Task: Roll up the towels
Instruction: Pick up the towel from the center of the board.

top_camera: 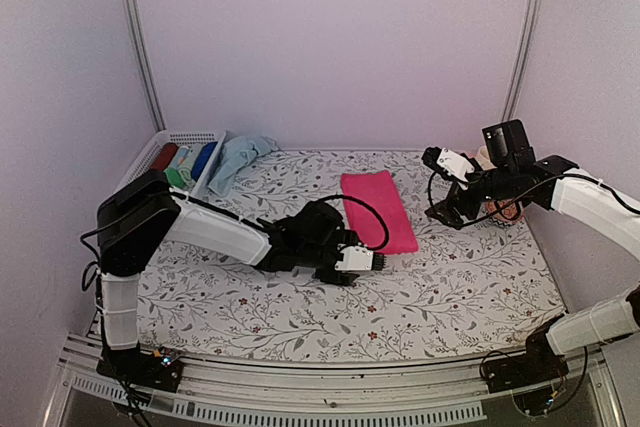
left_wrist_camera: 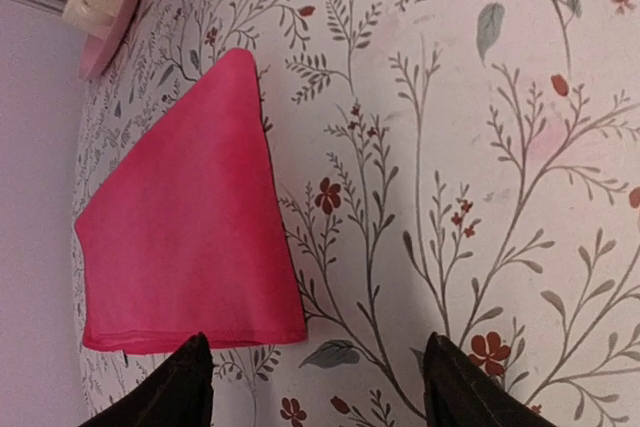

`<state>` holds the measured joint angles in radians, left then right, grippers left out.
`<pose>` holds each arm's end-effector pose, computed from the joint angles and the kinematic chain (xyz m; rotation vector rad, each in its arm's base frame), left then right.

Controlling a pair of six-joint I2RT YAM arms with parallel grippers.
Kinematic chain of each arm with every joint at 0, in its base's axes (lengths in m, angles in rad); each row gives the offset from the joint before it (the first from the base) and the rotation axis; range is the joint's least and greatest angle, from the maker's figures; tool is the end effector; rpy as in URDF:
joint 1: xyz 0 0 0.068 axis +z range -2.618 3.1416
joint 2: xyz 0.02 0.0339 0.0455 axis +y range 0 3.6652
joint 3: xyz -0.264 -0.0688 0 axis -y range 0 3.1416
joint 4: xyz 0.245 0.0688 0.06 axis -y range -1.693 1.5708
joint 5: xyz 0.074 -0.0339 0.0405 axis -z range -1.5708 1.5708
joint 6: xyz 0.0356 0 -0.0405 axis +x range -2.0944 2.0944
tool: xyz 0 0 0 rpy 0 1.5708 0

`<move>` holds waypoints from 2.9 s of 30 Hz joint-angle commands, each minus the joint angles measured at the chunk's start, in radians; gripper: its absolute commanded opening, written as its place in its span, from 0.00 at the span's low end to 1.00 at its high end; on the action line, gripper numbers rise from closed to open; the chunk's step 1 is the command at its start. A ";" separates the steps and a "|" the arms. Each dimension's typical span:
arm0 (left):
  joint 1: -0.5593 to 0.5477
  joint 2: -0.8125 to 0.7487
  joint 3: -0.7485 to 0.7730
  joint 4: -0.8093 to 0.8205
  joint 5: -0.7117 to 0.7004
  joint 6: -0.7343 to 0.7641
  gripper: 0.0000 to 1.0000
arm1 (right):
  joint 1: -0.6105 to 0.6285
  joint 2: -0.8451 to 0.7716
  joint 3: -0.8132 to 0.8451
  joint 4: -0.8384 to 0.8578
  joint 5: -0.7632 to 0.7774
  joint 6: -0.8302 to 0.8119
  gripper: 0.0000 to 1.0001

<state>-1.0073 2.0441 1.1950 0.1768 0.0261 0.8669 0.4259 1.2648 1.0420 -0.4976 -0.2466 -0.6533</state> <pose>0.2305 -0.3665 0.1359 1.8174 1.3179 -0.1051 0.2461 0.1212 0.2980 -1.2737 1.8792 0.1626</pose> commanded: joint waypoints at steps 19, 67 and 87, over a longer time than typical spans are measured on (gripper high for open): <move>-0.016 0.177 0.104 -0.033 -0.181 0.120 0.45 | -0.022 -0.052 -0.092 0.089 -0.056 -0.006 0.99; 0.062 -0.055 -0.069 -0.135 0.282 -0.408 0.00 | 0.275 0.079 -0.598 0.759 -0.004 -0.545 0.83; 0.125 -0.065 -0.058 -0.144 0.401 -0.452 0.00 | 0.292 0.247 -0.599 0.880 0.144 -0.471 0.53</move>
<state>-0.8963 2.0068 1.1347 0.0429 0.3920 0.4313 0.7090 1.4998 0.4538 0.3458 -0.1150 -1.1423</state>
